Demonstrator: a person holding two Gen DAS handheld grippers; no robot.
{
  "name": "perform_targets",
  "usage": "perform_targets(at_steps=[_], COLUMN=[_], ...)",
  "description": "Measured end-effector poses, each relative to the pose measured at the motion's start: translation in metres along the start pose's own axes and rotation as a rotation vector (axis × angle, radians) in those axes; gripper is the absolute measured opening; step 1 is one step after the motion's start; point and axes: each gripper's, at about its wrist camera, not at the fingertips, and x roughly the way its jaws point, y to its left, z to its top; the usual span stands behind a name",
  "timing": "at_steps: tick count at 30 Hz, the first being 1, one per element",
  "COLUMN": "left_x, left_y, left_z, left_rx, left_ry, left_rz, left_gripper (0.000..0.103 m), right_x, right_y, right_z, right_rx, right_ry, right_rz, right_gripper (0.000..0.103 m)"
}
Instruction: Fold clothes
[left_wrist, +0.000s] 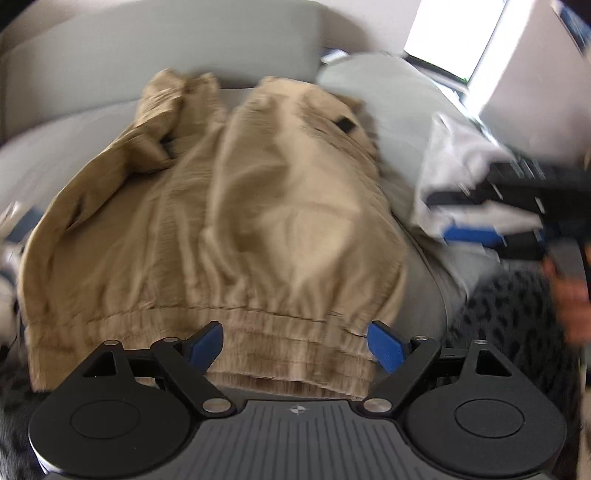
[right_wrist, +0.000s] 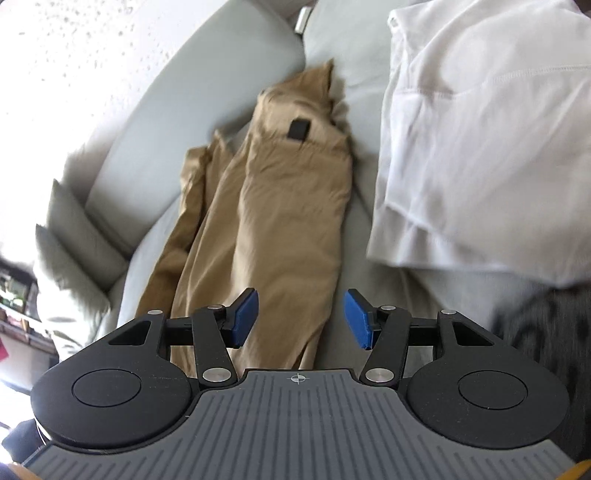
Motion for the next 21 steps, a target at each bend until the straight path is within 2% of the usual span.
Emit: perform_targets(at_steps=[4, 9, 11, 13, 14, 15, 16, 17, 21], left_x=[0.023, 0.053, 0.06, 0.059, 0.058, 0.056, 0.055, 0.054, 0.043], left_y=[-0.031, -0.058, -0.064, -0.067, -0.066, -0.063, -0.058, -0.05, -0.001], left_z=[-0.004, -0.006, -0.003, 0.002, 0.006, 0.01, 0.016, 0.022, 0.046], left_rx=[0.126, 0.302, 0.343, 0.354, 0.342, 0.315, 0.289, 0.251, 0.009], left_ry=[0.047, 0.012, 0.008, 0.002, -0.004, -0.012, -0.017, -0.019, -0.031], left_rz=[0.004, 0.179, 0.184, 0.161, 0.15, 0.143, 0.145, 0.139, 0.006], left_gripper=[0.084, 0.086, 0.083, 0.07, 0.053, 0.028, 0.018, 0.012, 0.011], right_x=[0.016, 0.023, 0.027, 0.033, 0.038, 0.046, 0.054, 0.065, 0.108], right_y=[-0.004, -0.002, 0.002, 0.005, 0.007, 0.006, 0.006, 0.004, -0.008], right_z=[0.014, 0.044, 0.069, 0.098, 0.115, 0.131, 0.148, 0.161, 0.203], right_rx=[0.025, 0.03, 0.015, -0.007, -0.022, -0.024, -0.025, -0.02, -0.006], right_ry=[0.006, -0.038, -0.078, -0.113, -0.127, -0.137, -0.148, -0.148, -0.136], right_rz=[0.039, 0.066, 0.066, 0.054, 0.041, 0.018, -0.006, -0.024, -0.067], right_gripper=[0.058, 0.058, 0.058, 0.058, 0.058, 0.058, 0.058, 0.058, 0.056])
